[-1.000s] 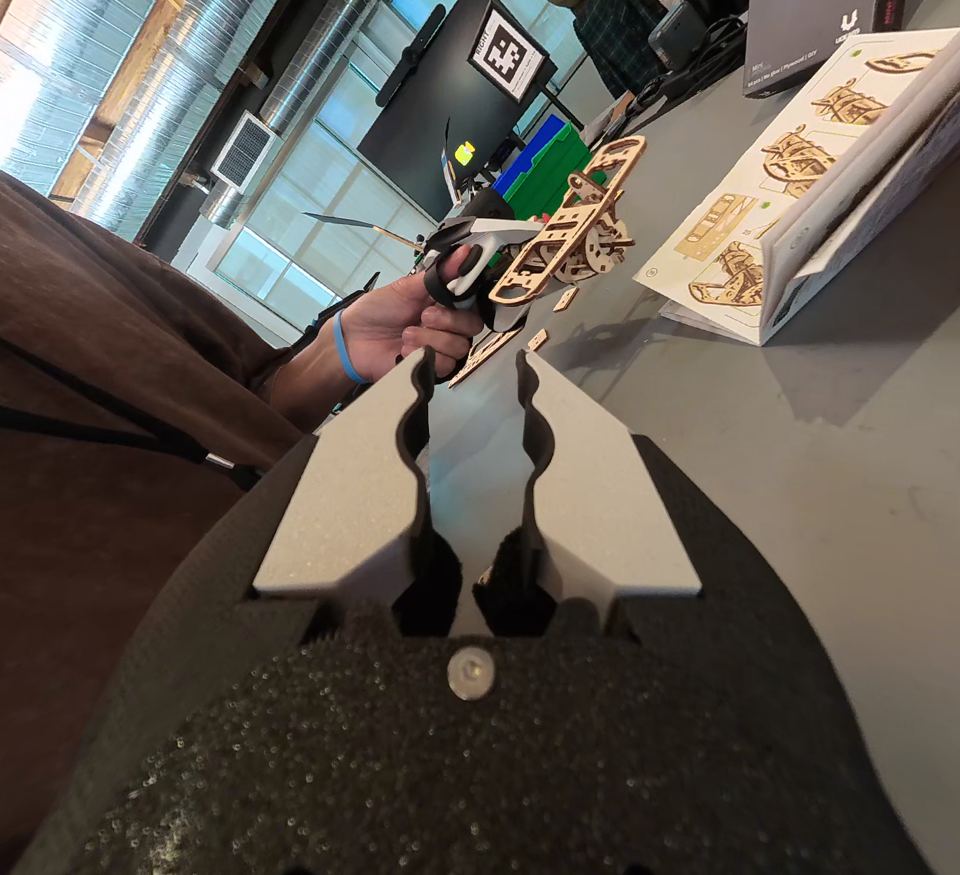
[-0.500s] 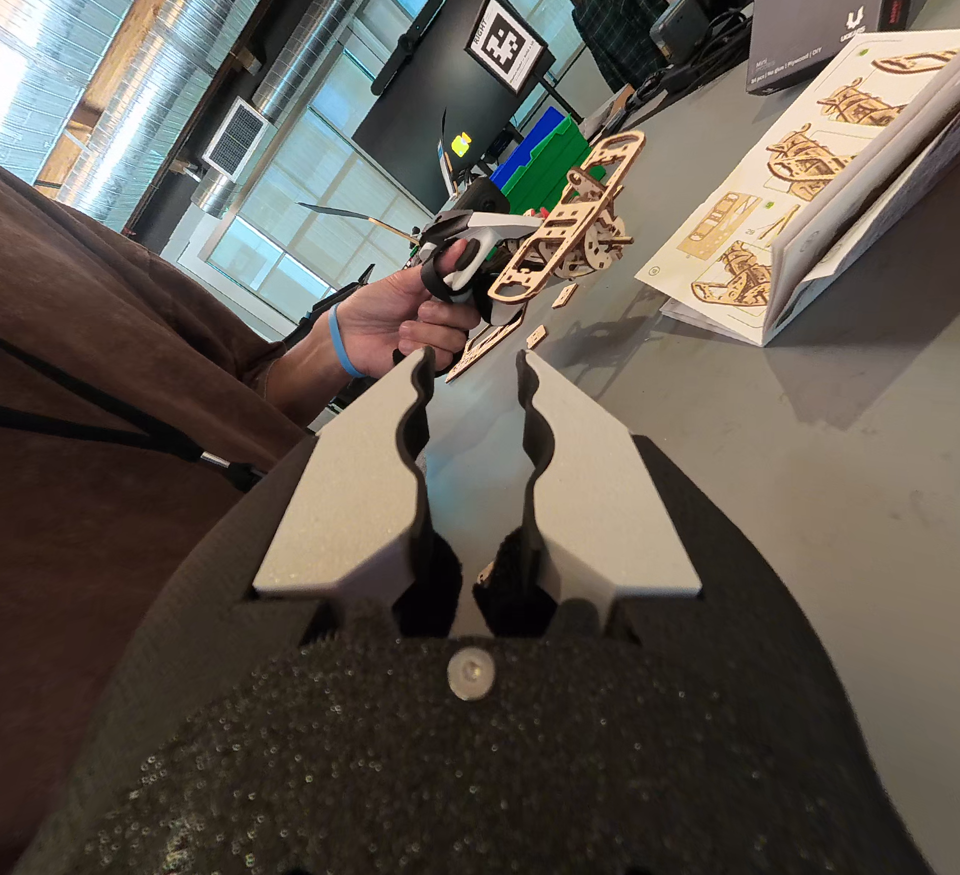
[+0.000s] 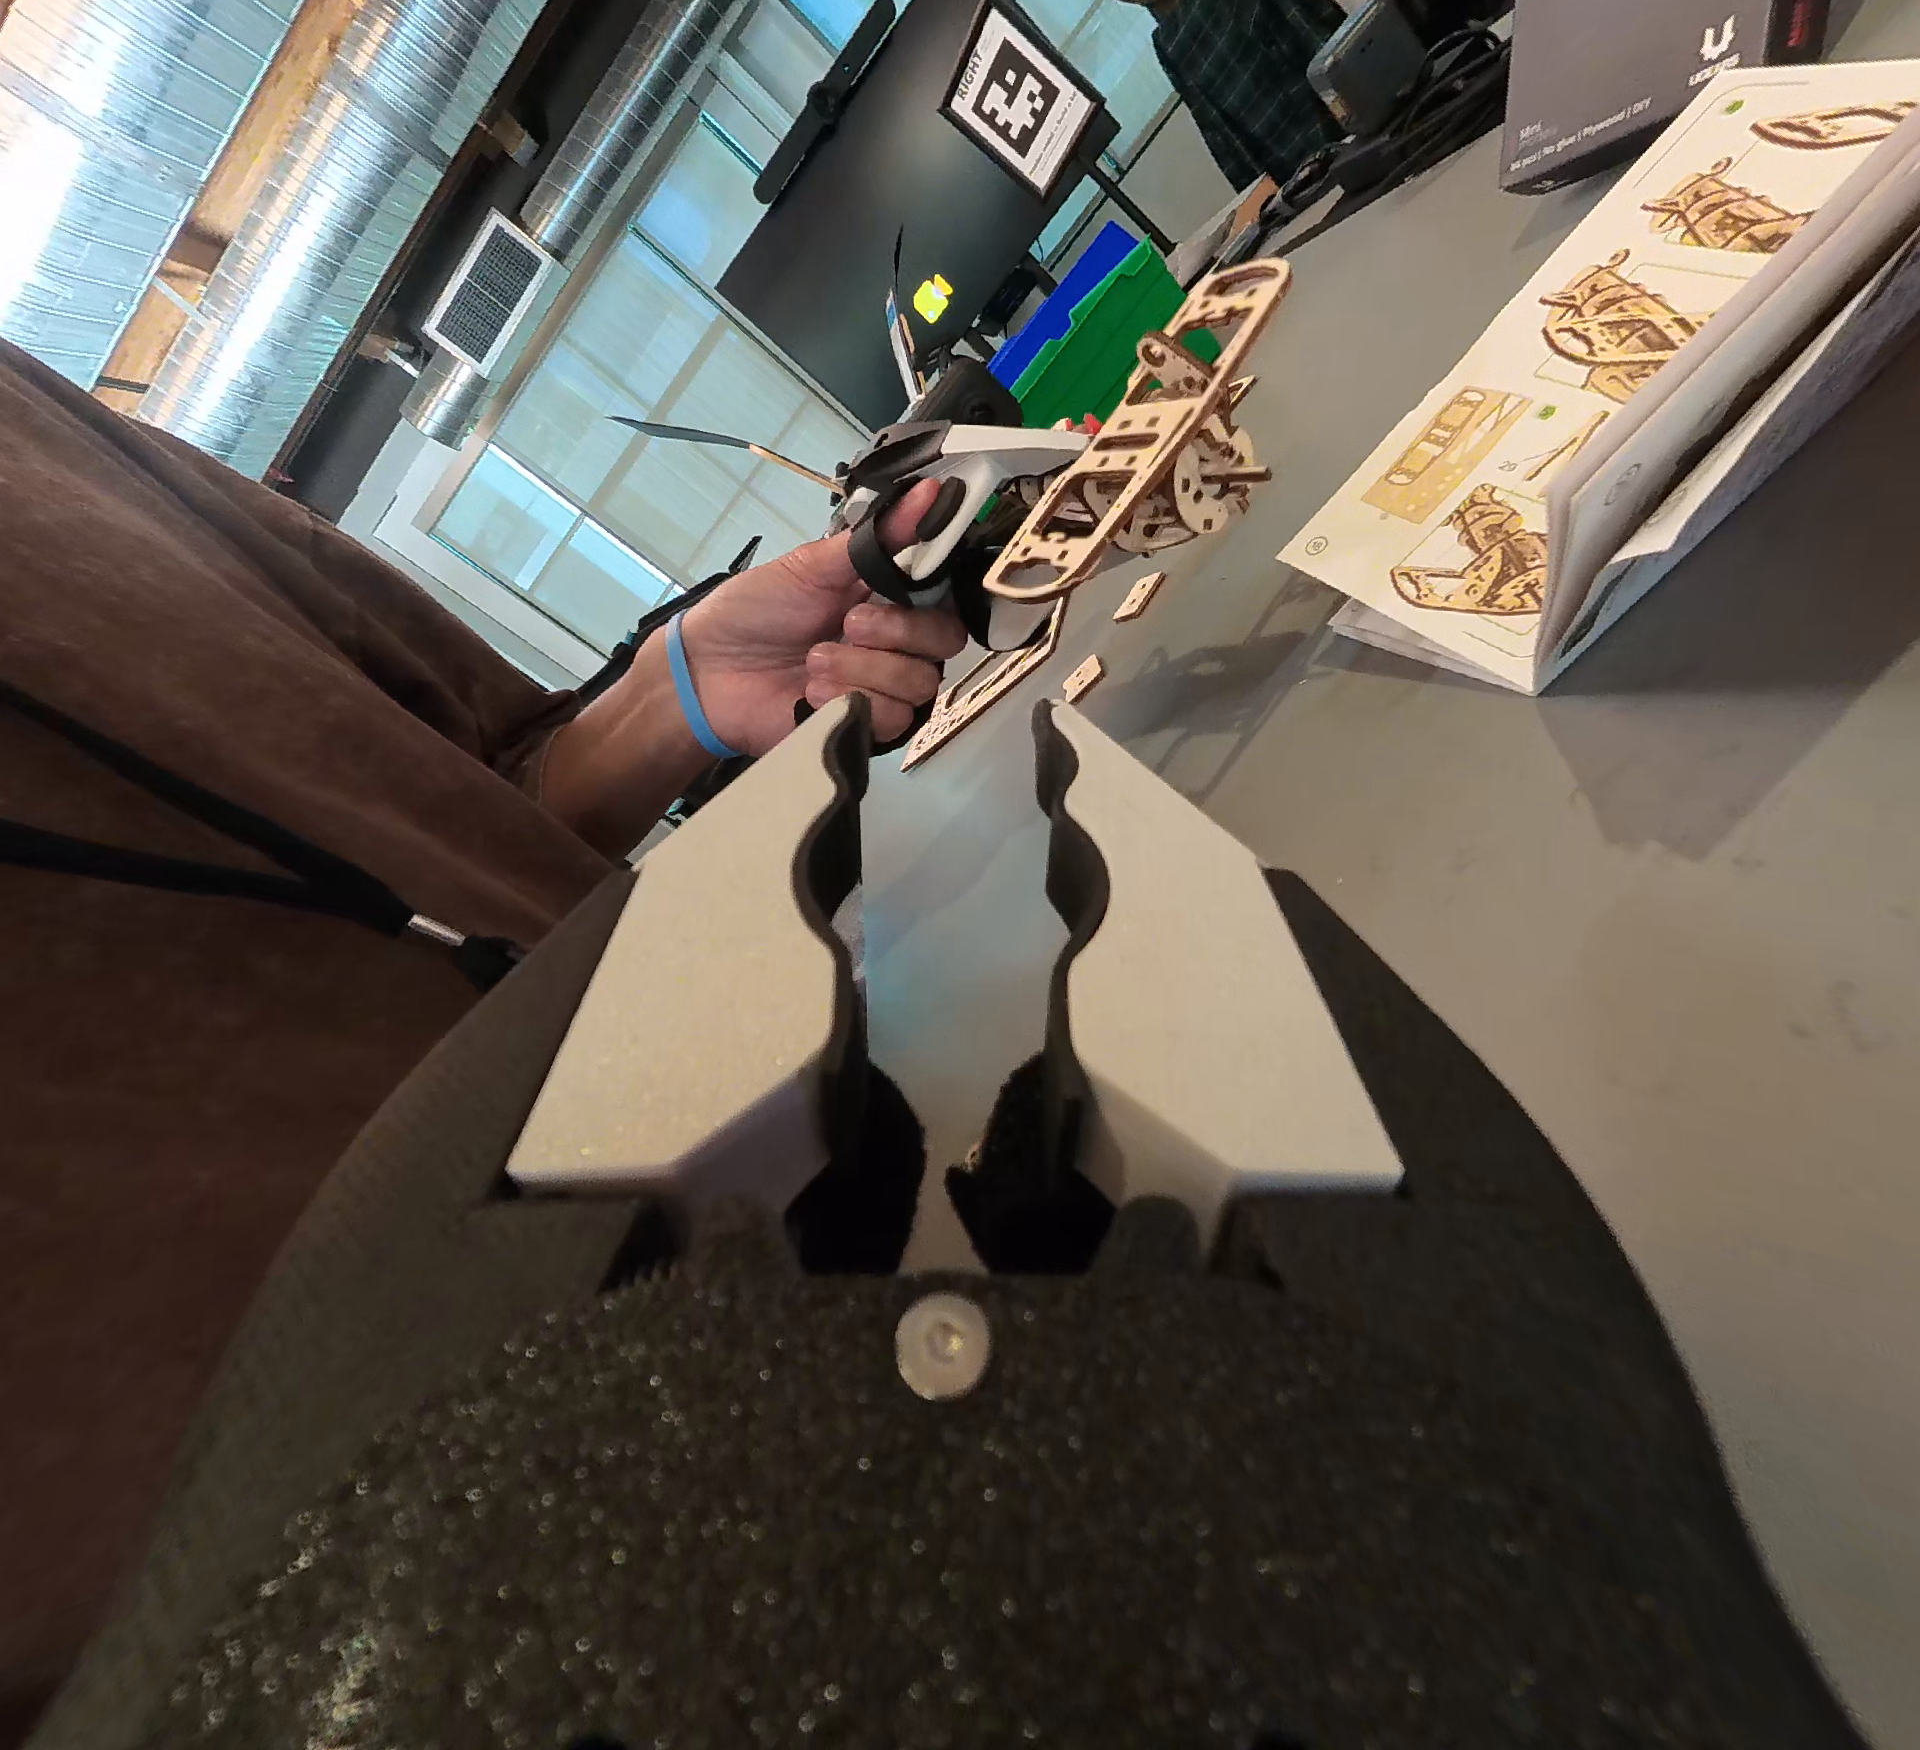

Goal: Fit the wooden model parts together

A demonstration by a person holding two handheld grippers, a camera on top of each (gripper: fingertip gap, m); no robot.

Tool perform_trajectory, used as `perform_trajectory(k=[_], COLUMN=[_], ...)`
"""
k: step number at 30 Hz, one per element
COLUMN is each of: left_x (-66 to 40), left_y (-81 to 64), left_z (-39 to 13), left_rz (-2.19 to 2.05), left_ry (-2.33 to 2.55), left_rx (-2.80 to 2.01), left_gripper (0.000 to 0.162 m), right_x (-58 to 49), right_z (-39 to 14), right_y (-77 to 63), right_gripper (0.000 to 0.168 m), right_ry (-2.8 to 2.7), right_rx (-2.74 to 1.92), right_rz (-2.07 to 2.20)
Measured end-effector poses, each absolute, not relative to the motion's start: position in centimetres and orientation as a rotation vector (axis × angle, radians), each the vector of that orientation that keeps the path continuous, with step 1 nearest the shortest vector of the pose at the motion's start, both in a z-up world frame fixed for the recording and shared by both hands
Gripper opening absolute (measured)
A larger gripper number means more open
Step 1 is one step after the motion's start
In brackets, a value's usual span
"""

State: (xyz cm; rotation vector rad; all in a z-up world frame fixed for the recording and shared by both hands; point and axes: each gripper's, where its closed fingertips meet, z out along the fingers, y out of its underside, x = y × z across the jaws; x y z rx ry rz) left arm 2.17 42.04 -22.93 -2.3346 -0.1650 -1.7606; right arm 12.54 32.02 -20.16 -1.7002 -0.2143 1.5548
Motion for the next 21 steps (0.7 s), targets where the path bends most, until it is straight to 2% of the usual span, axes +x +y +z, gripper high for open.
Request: perform_trajectory(k=[21], left_x=[2.35], left_y=[41.63], left_z=[-23.17], left_rz=[-1.780], left_ry=[-0.178], left_rx=[-2.344], left_gripper=[0.034], right_x=[12.60], right_z=[-20.36], right_y=[31.92], right_gripper=[0.030], right_ry=[-0.207], right_rx=[-1.706], right_rz=[1.564])
